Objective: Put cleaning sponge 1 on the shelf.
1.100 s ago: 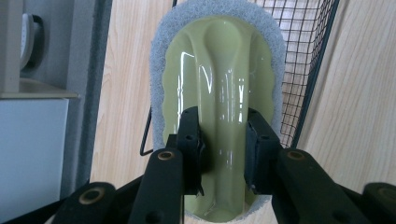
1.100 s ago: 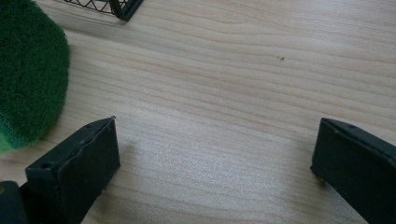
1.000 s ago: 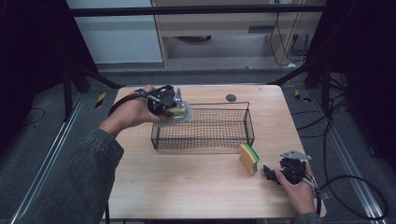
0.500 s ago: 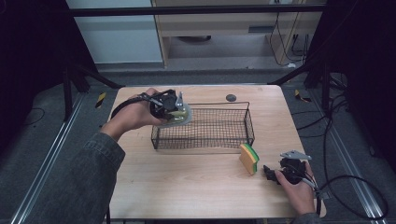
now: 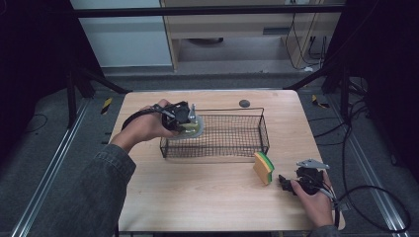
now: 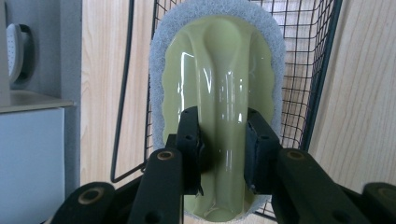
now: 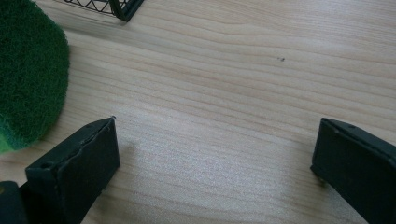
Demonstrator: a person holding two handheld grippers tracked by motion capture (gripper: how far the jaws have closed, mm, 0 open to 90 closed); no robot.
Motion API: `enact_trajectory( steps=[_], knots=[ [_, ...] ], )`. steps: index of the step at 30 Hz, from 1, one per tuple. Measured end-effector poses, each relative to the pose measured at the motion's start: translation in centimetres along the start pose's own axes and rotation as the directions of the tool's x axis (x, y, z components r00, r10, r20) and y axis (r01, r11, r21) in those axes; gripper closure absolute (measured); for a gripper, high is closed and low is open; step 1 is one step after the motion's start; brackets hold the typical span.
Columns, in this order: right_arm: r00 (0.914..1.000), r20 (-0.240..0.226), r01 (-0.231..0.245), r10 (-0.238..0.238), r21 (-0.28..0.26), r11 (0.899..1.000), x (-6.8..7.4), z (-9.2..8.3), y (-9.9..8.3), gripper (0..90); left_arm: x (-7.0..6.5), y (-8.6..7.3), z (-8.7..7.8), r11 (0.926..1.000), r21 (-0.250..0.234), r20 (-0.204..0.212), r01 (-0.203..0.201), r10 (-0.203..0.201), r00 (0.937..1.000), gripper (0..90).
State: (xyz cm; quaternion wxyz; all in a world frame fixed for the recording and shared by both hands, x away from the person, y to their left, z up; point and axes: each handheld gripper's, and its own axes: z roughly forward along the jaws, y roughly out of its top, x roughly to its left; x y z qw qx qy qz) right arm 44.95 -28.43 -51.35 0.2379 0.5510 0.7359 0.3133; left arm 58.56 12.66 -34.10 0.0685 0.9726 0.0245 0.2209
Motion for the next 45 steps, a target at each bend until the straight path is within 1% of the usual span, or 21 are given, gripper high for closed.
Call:
enact_trajectory(
  steps=[4, 10, 11, 13, 14, 16, 19, 20, 23, 25, 26, 27, 31, 32, 36, 37, 40, 43, 45],
  knots=[
    [1.0000, 0.001, 0.004, -0.004, 0.000, 1.000, 0.0, 0.0, 0.0, 0.9, -0.1, -0.1, 0.7, 1.0000, -0.001, 0.012, -0.003, 0.003, 0.9999, 70.6],
    [1.0000, 0.001, 0.004, -0.004, 0.000, 1.000, 0.0, 0.0, 0.0, 0.9, -0.1, -0.4, 1.5, 1.0000, -0.001, 0.018, -0.001, 0.001, 0.9998, 70.6],
    [1.0000, 0.001, 0.004, -0.004, 0.000, 1.000, 0.0, 0.0, 0.0, 0.9, 0.0, -0.4, 1.5, 1.0000, 0.003, 0.022, -0.001, 0.001, 0.9998, 70.6],
    [1.0000, 0.001, 0.003, -0.003, 0.000, 1.000, 0.0, 0.0, 0.0, 0.9, 0.1, -0.6, 1.7, 0.9999, -0.009, 0.022, 0.005, -0.004, 0.9997, 70.6],
    [1.0000, 0.000, 0.002, -0.002, -0.001, 1.000, 0.0, 0.0, 0.0, 0.9, 0.1, -0.6, 1.8, 1.0000, 0.001, 0.027, 0.001, -0.001, 0.9996, 70.6],
    [1.0000, 0.001, 0.003, -0.003, 0.000, 1.000, 0.0, 0.0, 0.0, 0.9, 0.2, -0.7, 2.0, 0.9999, -0.004, 0.032, 0.010, -0.010, 0.9994, 70.6],
    [1.0000, 0.001, 0.004, -0.004, 0.000, 1.000, 0.0, 0.0, 0.0, 0.9, 0.2, -0.8, 2.3, 0.9999, -0.007, 0.034, 0.013, -0.012, 0.9993, 70.6],
    [1.0000, 0.001, 0.003, -0.003, 0.001, 1.000, 0.0, 0.0, 0.0, 0.9, 0.2, -0.8, 2.3, 1.0000, 0.004, 0.039, 0.007, -0.007, 0.9992, 70.6],
    [1.0000, 0.001, 0.003, -0.003, 0.000, 1.000, 0.0, 0.0, 0.0, 0.9, 0.1, -0.9, 2.6, 1.0000, -0.001, 0.041, 0.008, -0.008, 0.9991, 70.6],
    [1.0000, 0.001, 0.003, -0.003, 0.000, 1.000, 0.0, 0.0, 0.0, 0.9, 0.1, -0.9, 2.8, 1.0000, 0.005, 0.044, 0.007, -0.008, 0.9990, 70.6],
    [1.0000, 0.001, 0.004, -0.004, 0.000, 1.000, 0.0, 0.0, 0.0, 0.9, 0.0, -0.9, 2.9, 1.0000, -0.003, 0.045, 0.009, -0.009, 0.9989, 70.6],
    [1.0000, 0.001, 0.003, -0.003, 0.000, 1.000, 0.0, 0.0, 0.0, 0.9, 0.0, -0.9, 2.9, 1.0000, 0.006, 0.051, 0.007, -0.008, 0.9987, 70.6],
    [1.0000, 0.001, 0.003, -0.003, 0.000, 1.000, 0.0, 0.0, 0.0, 0.9, 0.0, -1.0, 3.2, 0.9999, 0.002, 0.053, 0.010, -0.010, 0.9985, 70.6],
    [1.0000, 0.001, 0.004, -0.004, 0.000, 1.000, 0.0, 0.0, 0.0, 0.9, 0.0, -1.0, 3.2, 0.9999, 0.010, 0.055, 0.008, -0.009, 0.9984, 70.6],
    [1.0000, 0.001, 0.003, -0.003, 0.000, 1.000, 0.0, 0.0, 0.0, 0.9, 0.0, -1.1, 3.5, 0.9999, 0.007, 0.058, 0.012, -0.013, 0.9982, 70.6],
    [1.0000, 0.001, 0.003, -0.003, 0.000, 1.000, 0.0, 0.0, 0.0, 0.9, 0.0, -1.1, 3.5, 0.9999, 0.013, 0.062, 0.011, -0.012, 0.9980, 70.6],
    [1.0000, 0.001, 0.003, -0.003, 0.000, 1.000, 0.0, 0.0, 0.0, 0.9, -0.1, -1.2, 3.7, 0.9999, 0.008, 0.063, 0.012, -0.012, 0.9979, 70.6],
    [1.0000, 0.001, 0.003, -0.003, 0.000, 1.000, 0.0, 0.0, 0.0, 1.0, -0.1, -1.2, 4.0, 0.9998, 0.014, 0.071, 0.012, -0.013, 0.9974, 70.6],
    [1.0000, 0.001, 0.003, -0.003, 0.000, 1.000, 0.0, 0.0, 0.0, 0.9, -0.2, -1.2, 4.3, 0.9999, 0.006, 0.071, 0.015, -0.015, 0.9974, 70.6]
  ],
)
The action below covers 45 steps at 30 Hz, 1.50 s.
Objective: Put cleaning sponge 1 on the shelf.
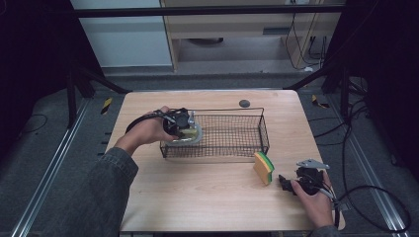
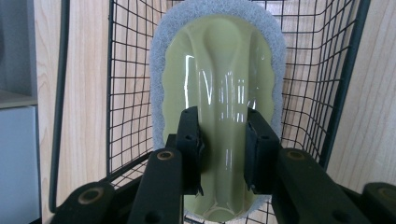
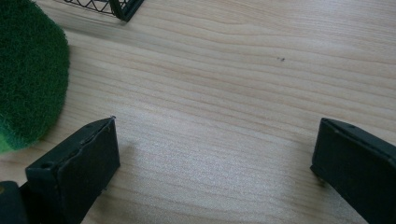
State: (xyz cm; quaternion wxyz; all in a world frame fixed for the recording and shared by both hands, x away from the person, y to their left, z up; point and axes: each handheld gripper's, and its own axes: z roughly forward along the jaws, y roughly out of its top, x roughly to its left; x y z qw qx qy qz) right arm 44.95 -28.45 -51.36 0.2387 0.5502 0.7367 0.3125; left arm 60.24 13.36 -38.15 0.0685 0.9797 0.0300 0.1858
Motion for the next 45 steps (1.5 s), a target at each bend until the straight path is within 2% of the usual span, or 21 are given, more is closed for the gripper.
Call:
enact_trajectory(
  steps=[15, 19, 29, 36, 38, 40, 45],
  knots=[
    [1.0000, 0.000, -0.004, 0.004, -0.001, 1.000, 0.0, 0.0, 0.0, 1.0, 0.2, 0.1, 1.8, 0.9999, 0.013, 0.029, 0.002, -0.002, 0.9996, 70.5],
    [1.0000, 0.001, -0.003, 0.003, -0.001, 1.000, 0.0, 0.0, 0.0, 1.0, 0.2, 0.2, 2.4, 0.9993, 0.037, 0.049, -0.003, 0.002, 0.9988, 70.5],
    [1.0000, -0.001, -0.007, 0.007, -0.002, 1.000, 0.1, -0.1, -0.1, 1.0, 0.2, 0.3, 3.4, 0.9992, 0.040, 0.060, 0.008, -0.011, 0.9981, 70.3],
    [1.0000, -0.002, -0.005, 0.005, -0.003, 1.000, 0.1, -0.1, -0.1, 1.1, 0.2, 0.3, 3.6, 0.9989, 0.046, 0.066, 0.011, -0.014, 0.9977, 69.3],
    [1.0000, -0.002, -0.003, 0.003, -0.003, 1.000, 0.1, -0.1, -0.1, 1.0, 0.2, 0.2, 3.6, 0.9989, 0.042, 0.071, 0.019, -0.022, 0.9972, 67.5],
    [1.0000, -0.002, -0.003, 0.003, -0.003, 1.000, 0.1, -0.1, -0.1, 1.0, 0.3, 0.2, 3.4, 0.9991, 0.038, 0.056, 0.018, -0.020, 0.9982, 66.8],
    [1.0000, -0.002, -0.003, 0.003, -0.003, 1.000, 0.1, -0.1, -0.1, 1.0, 0.2, 0.1, 2.7, 0.9993, 0.011, 0.065, 0.035, -0.036, 0.9972, 65.7]
  ],
)
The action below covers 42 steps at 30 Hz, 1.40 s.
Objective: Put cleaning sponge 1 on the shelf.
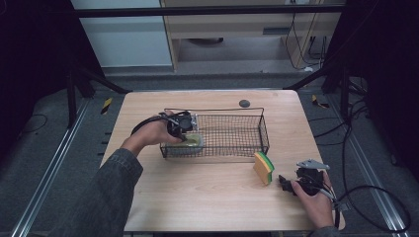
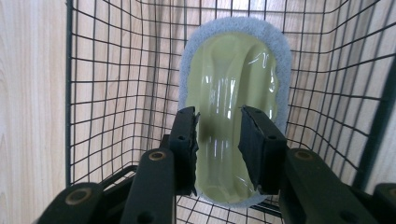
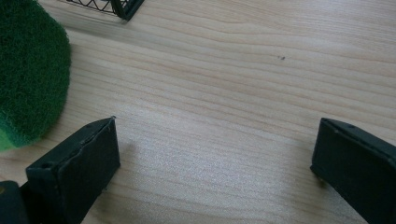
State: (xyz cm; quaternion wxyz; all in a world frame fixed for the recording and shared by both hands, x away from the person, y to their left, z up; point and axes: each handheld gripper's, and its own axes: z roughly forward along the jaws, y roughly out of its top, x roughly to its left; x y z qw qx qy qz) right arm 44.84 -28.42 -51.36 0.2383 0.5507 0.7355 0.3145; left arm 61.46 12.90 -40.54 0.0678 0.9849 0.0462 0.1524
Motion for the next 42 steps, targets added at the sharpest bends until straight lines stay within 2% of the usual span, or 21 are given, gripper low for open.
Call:
enact_trajectory(
  steps=[5, 8, 11, 18, 20, 23, 26, 29, 34, 36, 38, 40, 42],
  knots=[
    [1.0000, 0.000, 0.002, -0.002, -0.002, 1.000, 0.0, 0.0, 0.0, 1.0, 0.0, -0.1, -1.1, 0.9990, -0.040, -0.003, 0.018, -0.018, 0.9998, 63.8],
    [1.0000, 0.000, 0.002, -0.002, -0.002, 1.000, 0.0, 0.0, 0.0, 1.0, 0.2, -0.3, -1.9, 0.9961, -0.079, -0.001, 0.039, -0.039, 0.9992, 62.6],
    [1.0000, 0.001, 0.003, -0.003, -0.002, 1.000, 0.0, 0.0, 0.0, 1.0, 0.3, -0.5, -2.5, 0.9938, -0.098, -0.001, 0.052, -0.052, 0.9986, 62.6],
    [1.0000, -0.003, -0.004, 0.004, 0.000, 1.000, 0.0, 0.0, 0.0, 1.0, 0.1, -0.7, -3.6, 0.9900, -0.121, -0.033, 0.073, -0.078, 0.9964, 58.2],
    [1.0000, -0.003, -0.003, 0.003, 0.000, 1.000, 0.0, 0.0, 0.0, 1.0, 0.0, -0.7, -3.9, 0.9888, -0.131, -0.051, 0.072, -0.080, 0.9955, 55.5],
    [1.0000, -0.004, -0.005, 0.005, 0.000, 1.000, 0.0, 0.0, 0.0, 1.0, -0.3, -0.8, -4.4, 0.9839, -0.150, -0.071, 0.098, -0.109, 0.9914, 48.2],
    [1.0000, -0.003, -0.005, 0.005, -0.001, 1.000, 0.0, 0.0, 0.0, 1.0, -0.6, -0.8, -4.7, 0.9767, -0.159, -0.106, 0.144, -0.162, 0.9811, 32.7],
    [1.0000, -0.003, -0.005, 0.005, 0.000, 1.000, 0.0, 0.0, 0.0, 1.0, -0.8, -0.8, -5.2, 0.9682, -0.172, -0.115, 0.182, -0.203, 0.9723, 18.2],
    [1.0000, -0.003, -0.005, 0.005, 0.000, 1.000, 0.0, 0.0, 0.0, 1.0, -1.7, -1.2, -5.7, 0.9452, -0.193, -0.108, 0.264, -0.287, 0.9517, 9.1],
    [1.0000, -0.002, -0.004, 0.004, 0.000, 1.000, 0.0, 0.0, 0.0, 1.0, -2.2, -1.4, -5.9, 0.9300, -0.210, -0.086, 0.301, -0.325, 0.9419, 8.0],
    [1.0000, -0.003, -0.006, 0.006, 0.000, 1.000, 0.0, 0.0, 0.0, 1.0, -2.7, -1.7, -6.1, 0.9163, -0.235, -0.084, 0.324, -0.352, 0.9323, 7.3],
    [1.0000, -0.003, -0.004, 0.004, 0.000, 1.000, 0.0, 0.0, 0.0, 1.0, -3.3, -1.9, -6.4, 0.9110, -0.243, -0.089, 0.333, -0.363, 0.9276, 6.6],
    [1.0000, -0.003, -0.004, 0.004, 0.000, 1.000, 0.0, 0.0, 0.0, 1.0, -3.8, -2.2, -6.5, 0.8980, -0.260, -0.089, 0.355, -0.388, 0.9172, 4.0]
  ],
)
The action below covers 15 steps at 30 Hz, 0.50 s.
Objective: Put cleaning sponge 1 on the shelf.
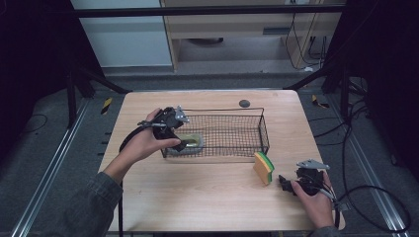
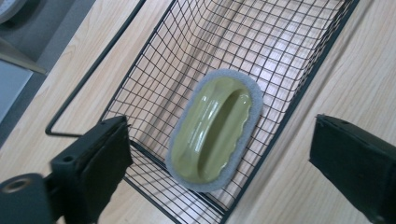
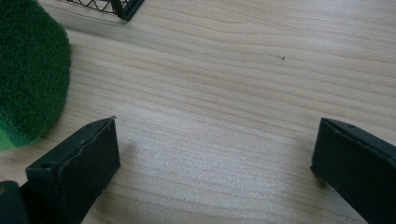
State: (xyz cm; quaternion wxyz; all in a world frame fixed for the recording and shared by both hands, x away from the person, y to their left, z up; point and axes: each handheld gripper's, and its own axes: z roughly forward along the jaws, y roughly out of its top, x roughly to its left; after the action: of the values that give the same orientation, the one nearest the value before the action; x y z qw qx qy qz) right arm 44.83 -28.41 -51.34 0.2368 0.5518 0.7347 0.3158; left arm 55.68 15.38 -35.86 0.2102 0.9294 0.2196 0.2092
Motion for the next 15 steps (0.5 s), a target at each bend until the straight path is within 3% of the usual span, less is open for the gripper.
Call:
enact_trajectory(
  steps=[7, 10, 15],
  knots=[
    [1.0000, 0.000, 0.000, 0.000, 0.000, 1.000, 0.0, 0.0, 0.0, 1.0, -1.1, -1.7, -0.8, 0.9963, -0.057, -0.016, 0.065, -0.066, 0.9977, 4.2],
    [1.0000, 0.000, 0.000, 0.000, 0.000, 1.000, 0.0, 0.0, 0.0, 1.0, -1.7, -2.6, -1.0, 0.9952, -0.065, -0.031, 0.073, -0.075, 0.9967, 3.9],
    [1.0000, 0.001, -0.001, 0.001, 0.001, 1.000, 0.0, 0.0, 0.0, 1.0, -2.5, -4.5, -0.9, 0.9880, -0.098, -0.027, 0.119, -0.122, 0.9921, 3.4]
  ],
)
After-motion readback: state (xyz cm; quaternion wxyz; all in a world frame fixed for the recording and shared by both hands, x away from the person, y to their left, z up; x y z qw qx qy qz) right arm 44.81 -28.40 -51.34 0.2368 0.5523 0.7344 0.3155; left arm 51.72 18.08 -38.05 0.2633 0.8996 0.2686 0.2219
